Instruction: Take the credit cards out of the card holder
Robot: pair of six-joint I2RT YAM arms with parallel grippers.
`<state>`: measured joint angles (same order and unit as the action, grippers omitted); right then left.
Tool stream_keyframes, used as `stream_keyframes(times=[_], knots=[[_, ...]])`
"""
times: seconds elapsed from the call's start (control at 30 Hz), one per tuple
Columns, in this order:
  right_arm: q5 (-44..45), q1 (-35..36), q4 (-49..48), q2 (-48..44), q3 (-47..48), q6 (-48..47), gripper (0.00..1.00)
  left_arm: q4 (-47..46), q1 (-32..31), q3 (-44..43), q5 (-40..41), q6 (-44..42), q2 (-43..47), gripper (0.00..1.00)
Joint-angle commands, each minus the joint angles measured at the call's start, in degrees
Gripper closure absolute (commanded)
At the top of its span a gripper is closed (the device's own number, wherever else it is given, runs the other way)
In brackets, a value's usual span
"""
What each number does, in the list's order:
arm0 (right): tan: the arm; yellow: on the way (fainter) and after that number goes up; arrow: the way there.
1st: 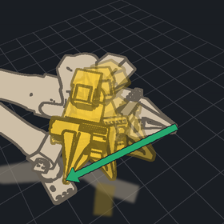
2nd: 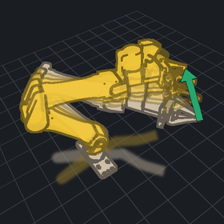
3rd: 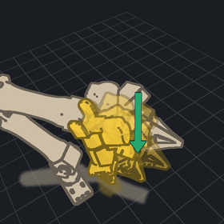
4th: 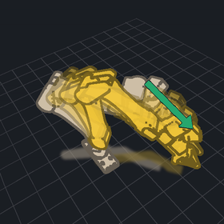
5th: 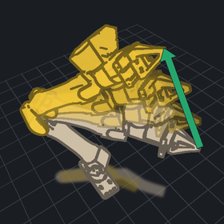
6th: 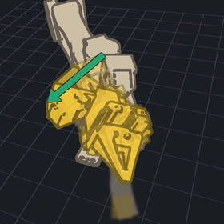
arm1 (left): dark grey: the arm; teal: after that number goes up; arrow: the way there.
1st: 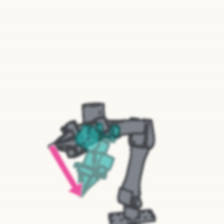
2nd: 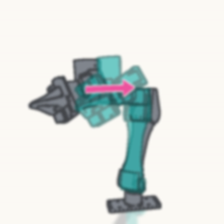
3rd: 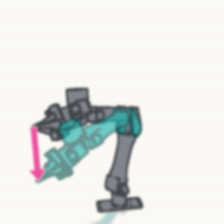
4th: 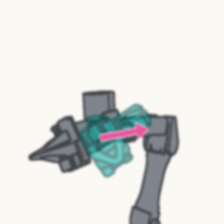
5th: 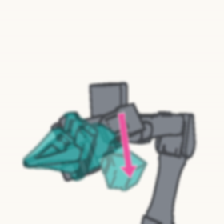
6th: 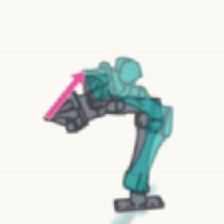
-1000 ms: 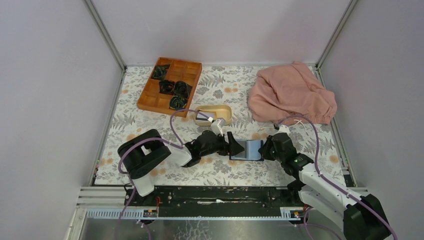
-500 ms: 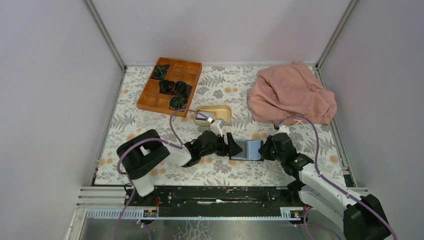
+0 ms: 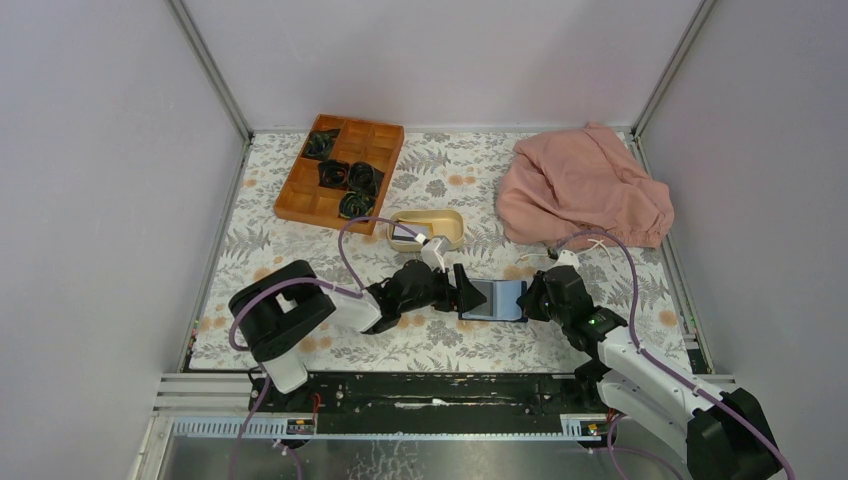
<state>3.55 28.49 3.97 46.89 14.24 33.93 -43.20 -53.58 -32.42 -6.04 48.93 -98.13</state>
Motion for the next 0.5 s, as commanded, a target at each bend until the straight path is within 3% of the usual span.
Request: stream_keyframes(times=[0.0,0.47], knots=[[-0.32,0.15,-1.68,-0.35,0.00,-0.15,0.97,-2.89,0.12,-0.60,-0.62,-0.51,-1.70,0.19],[-0.72,0.11,-1.86,0.15,-0.09,-0.26,0.97,-4.24,-0.06,-1.15,-1.55,0.20,-3.02,0.20]])
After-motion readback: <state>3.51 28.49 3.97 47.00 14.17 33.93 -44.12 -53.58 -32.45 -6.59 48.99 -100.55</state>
